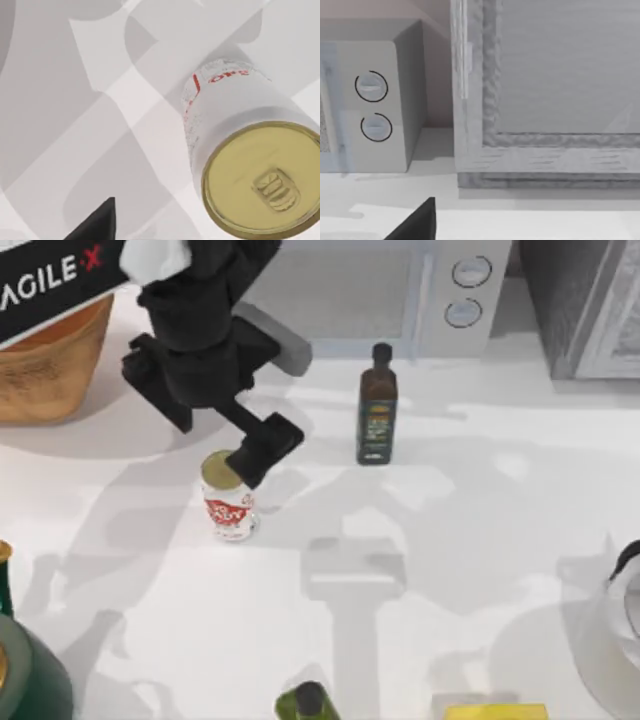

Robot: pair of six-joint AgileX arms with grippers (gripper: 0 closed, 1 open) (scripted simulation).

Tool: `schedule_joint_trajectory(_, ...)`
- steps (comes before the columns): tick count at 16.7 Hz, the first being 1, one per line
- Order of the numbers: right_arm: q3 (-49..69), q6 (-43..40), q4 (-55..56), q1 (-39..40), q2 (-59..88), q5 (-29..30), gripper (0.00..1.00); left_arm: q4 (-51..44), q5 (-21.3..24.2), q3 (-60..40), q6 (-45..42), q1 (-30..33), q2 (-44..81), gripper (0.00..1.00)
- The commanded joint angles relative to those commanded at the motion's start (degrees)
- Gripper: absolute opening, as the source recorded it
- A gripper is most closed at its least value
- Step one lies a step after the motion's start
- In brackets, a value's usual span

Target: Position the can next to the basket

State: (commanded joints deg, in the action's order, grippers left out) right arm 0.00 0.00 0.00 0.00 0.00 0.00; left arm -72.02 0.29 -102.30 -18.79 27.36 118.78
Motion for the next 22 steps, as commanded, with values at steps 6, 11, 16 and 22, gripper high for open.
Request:
schedule_joint_trajectory(6,0.0,0.0,0.0,0.0,0.0,0.0,1.0,-1.43,-0.19,-1.32,-0.11,0.34,1.34,1.0)
schedule_joint_trajectory(11,0.0,0.0,0.0,0.0,0.0,0.0,1.0,2.0,-0.19,1.63,-0.25,0.22,1.84,1.0)
schedule_joint_trajectory(16,0.0,0.0,0.0,0.0,0.0,0.0,1.0,9.9,-0.18,8.0,-0.24,0.25,3.35,1.0)
schedule_joint_trajectory(22,0.0,0.0,0.0,0.0,0.0,0.0,1.0,11.13,-0.18,9.01,-0.24,0.24,3.57,0.92)
